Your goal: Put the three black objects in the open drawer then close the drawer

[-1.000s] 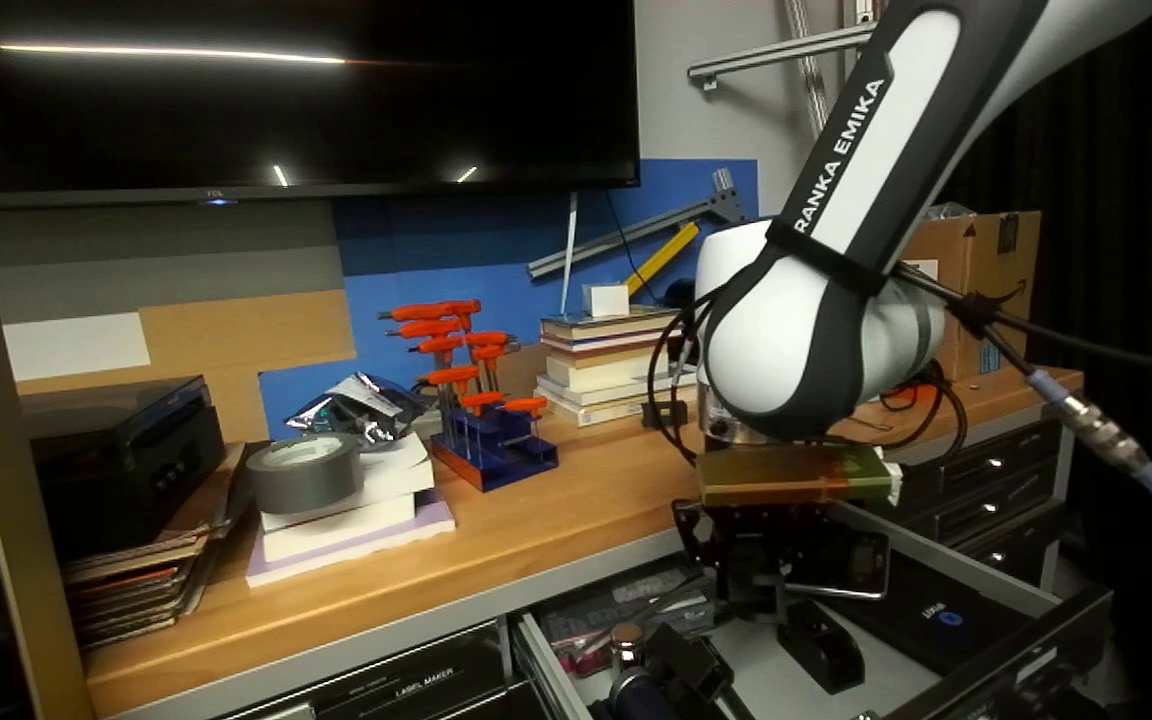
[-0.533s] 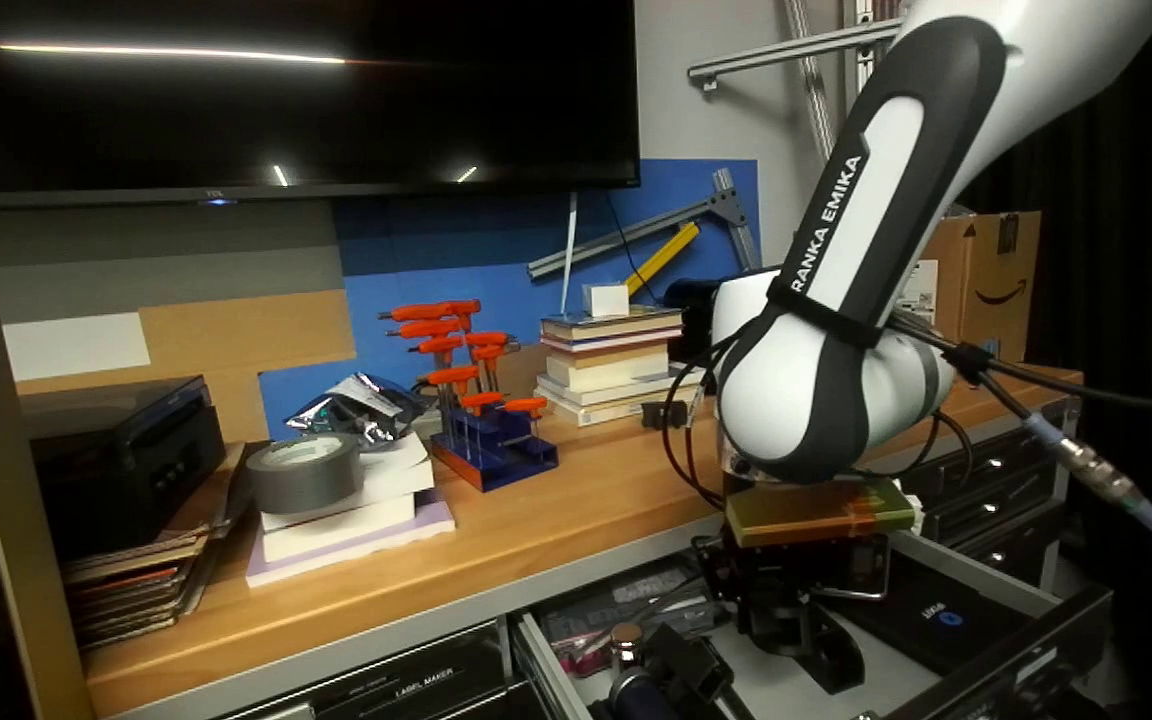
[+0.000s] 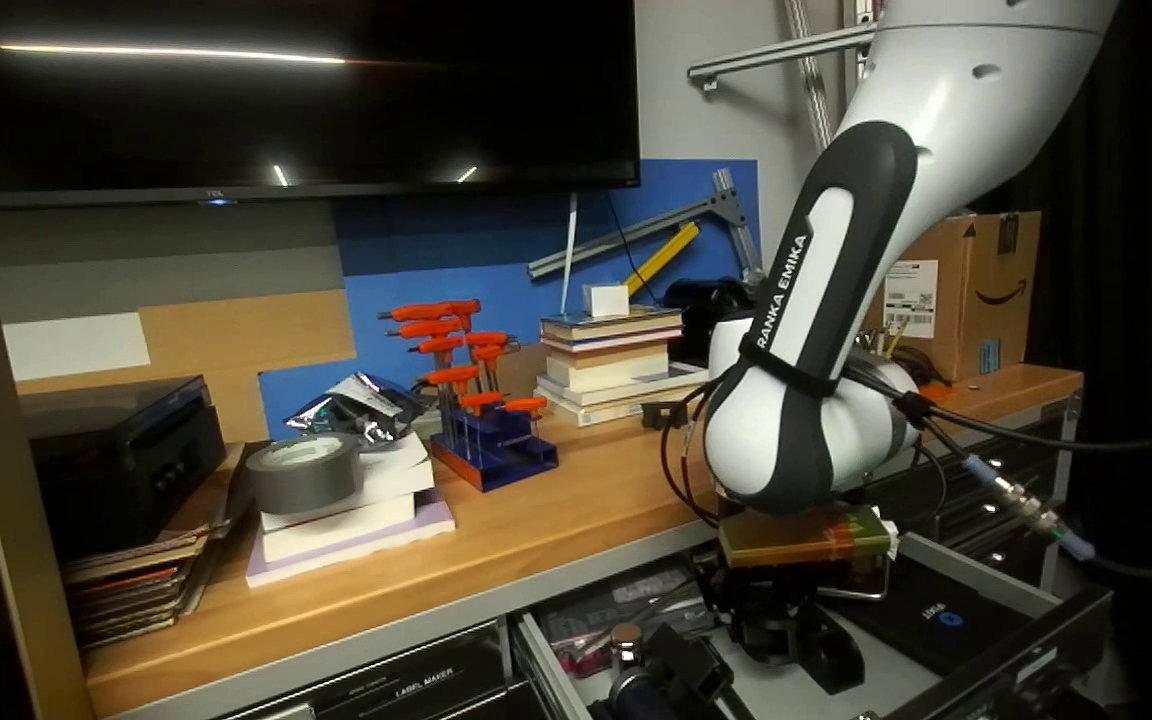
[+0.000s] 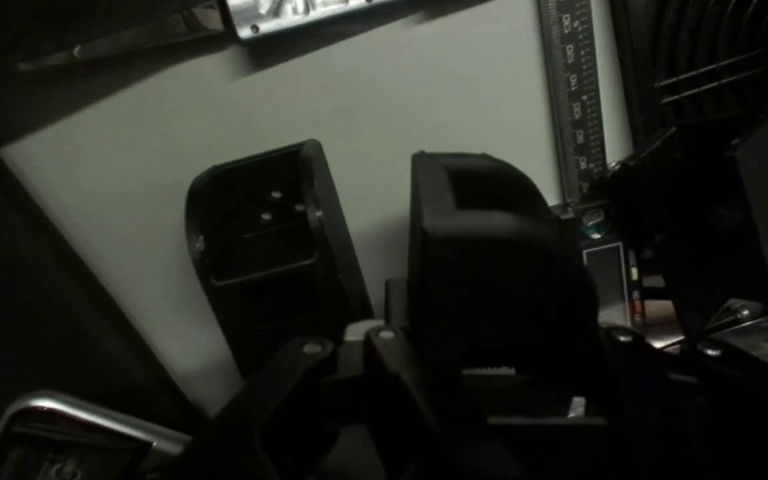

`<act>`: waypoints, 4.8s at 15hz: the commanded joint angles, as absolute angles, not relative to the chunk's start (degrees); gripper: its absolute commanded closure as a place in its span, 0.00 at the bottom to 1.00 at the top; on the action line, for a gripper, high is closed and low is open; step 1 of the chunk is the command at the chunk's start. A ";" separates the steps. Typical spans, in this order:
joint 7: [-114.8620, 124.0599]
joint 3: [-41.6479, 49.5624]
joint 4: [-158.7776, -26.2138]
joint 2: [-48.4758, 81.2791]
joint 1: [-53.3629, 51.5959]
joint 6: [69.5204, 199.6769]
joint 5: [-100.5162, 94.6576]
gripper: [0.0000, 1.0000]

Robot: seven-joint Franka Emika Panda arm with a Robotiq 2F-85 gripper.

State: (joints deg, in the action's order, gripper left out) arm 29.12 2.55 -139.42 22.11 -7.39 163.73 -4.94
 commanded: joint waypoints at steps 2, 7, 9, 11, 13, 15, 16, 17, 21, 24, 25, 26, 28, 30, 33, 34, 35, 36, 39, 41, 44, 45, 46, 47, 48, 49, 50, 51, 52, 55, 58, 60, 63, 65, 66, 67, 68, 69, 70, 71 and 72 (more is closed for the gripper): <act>26.22 3.33 -137.31 24.03 -7.53 163.91 -0.89 0.12; 26.53 4.80 -138.42 18.86 -9.29 159.47 -0.14 0.00; 26.80 5.16 -139.18 15.34 -9.95 158.60 -0.95 0.00; 27.11 4.93 -139.46 11.31 -10.19 157.05 -1.67 0.00; 26.48 3.73 -138.91 7.57 -9.63 155.00 -1.82 0.00; 28.87 3.85 -137.69 4.97 -10.01 154.66 -5.16 0.00; 30.58 3.94 -136.62 4.39 -10.03 155.67 -7.93 0.00; 31.00 3.34 -135.04 4.34 -9.50 155.95 -9.18 0.00; 30.66 2.32 -129.05 6.84 -8.27 159.16 -12.19 0.00; 29.29 2.44 -123.98 10.77 -8.13 161.69 -12.03 0.00; 29.32 2.80 -122.22 12.20 -8.31 162.12 -12.14 0.00; 29.08 3.44 -119.91 14.26 -8.80 162.46 -11.79 0.00; 27.27 3.54 -115.13 18.45 -8.43 162.49 -10.27 0.00; 27.20 4.99 -109.03 23.39 -9.16 161.35 -10.96 0.00; 25.75 6.47 -99.15 31.24 -9.36 159.43 -9.71 0.00; 25.26 6.81 -96.34 33.58 -9.22 159.07 -9.22 0.00; 25.21 7.47 -93.29 36.23 -9.21 158.57 -8.96 0.00; 25.22 8.15 -90.59 38.39 -9.18 157.91 -8.71 0.00; 25.87 10.52 -83.58 44.07 -9.03 156.06 -8.33 0.00; 25.84 11.64 -80.14 46.43 -8.82 155.06 -8.25 0.00; 25.53 12.25 -76.58 47.92 -8.20 153.60 -7.87 0.00; 25.52 12.34 -75.89 48.08 -8.10 153.30 -7.93 0.00; 25.49 12.43 -75.47 48.03 -8.01 153.14 -8.05 0.00; 25.36 12.37 -75.23 47.86 -7.83 152.69 -8.08 0.00; 25.54 12.66 -74.82 47.85 -7.95 152.02 -8.36 0.00; 25.94 13.10 -74.22 47.93 -8.18 151.02 -8.66 0.00; 26.10 13.44 -73.75 48.08 -8.27 149.87 -8.94 0.00; 26.12 13.58 -73.26 48.24 -8.21 148.75 -9.13 0.00; 26.40 13.82 -72.74 48.50 -8.18 147.87 -9.31 0.00; 26.66 14.16 -71.67 49.14 -7.94 146.01 -9.59 0.00; 26.79 14.37 -70.55 50.28 -7.78 145.18 -9.71 0.00; 27.04 14.55 -69.76 51.11 -7.77 145.08 -9.70 0.00; 27.32 14.73 -69.86 51.38 -7.96 145.24 -9.69 0.00; 27.18 14.79 -69.68 51.60 -7.92 145.18 -9.74 0.00; 27.12 14.88 -69.26 51.82 -7.84 144.99 -9.78 0.00; 27.06 14.90 -69.02 51.97 -7.76 144.93 -9.76 0.00; 27.05 14.95 -68.84 52.10 -7.73 144.86 -9.76 0.00; 27.09 15.09 -68.67 52.23 -7.73 144.82 -9.80 0.00; 27.65 15.68 -68.48 52.43 -8.00 144.86 -10.12 0.00; 28.18 16.22 -68.36 52.60 -8.27 144.97 -10.45 0.00; 28.32 16.53 -68.21 52.72 -8.33 144.97 -10.70 0.00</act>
State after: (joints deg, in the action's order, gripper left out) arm 26.86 14.77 -71.59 51.03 -7.71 146.09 -9.76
